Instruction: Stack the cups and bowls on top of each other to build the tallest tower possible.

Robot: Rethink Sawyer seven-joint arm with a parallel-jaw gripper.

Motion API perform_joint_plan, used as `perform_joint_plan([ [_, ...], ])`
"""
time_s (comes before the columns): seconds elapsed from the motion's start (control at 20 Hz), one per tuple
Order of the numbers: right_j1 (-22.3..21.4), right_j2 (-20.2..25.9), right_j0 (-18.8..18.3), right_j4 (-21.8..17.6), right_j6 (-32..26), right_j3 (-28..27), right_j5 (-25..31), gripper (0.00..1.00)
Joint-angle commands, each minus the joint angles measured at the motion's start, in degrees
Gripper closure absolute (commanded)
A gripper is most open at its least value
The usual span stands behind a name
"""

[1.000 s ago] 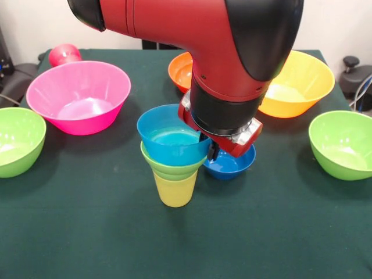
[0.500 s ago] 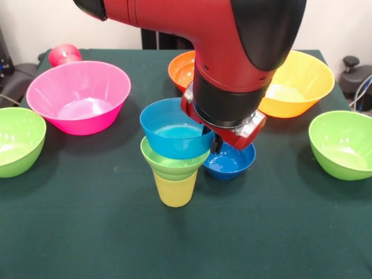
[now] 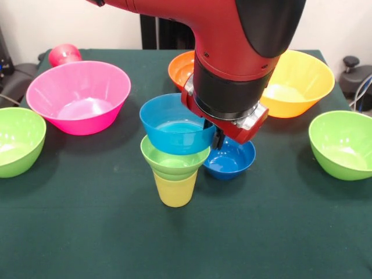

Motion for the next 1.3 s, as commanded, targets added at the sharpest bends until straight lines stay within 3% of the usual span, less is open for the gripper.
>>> perform_joint_plan([
  [0.05, -0.33, 2.92, 1.43, -0.20, 9.17, 6.22, -4.01, 1.00],
  [1.3, 0.18, 2.18, 1.41, -0.78, 8.42, 6.19, -4.96, 1.00],
])
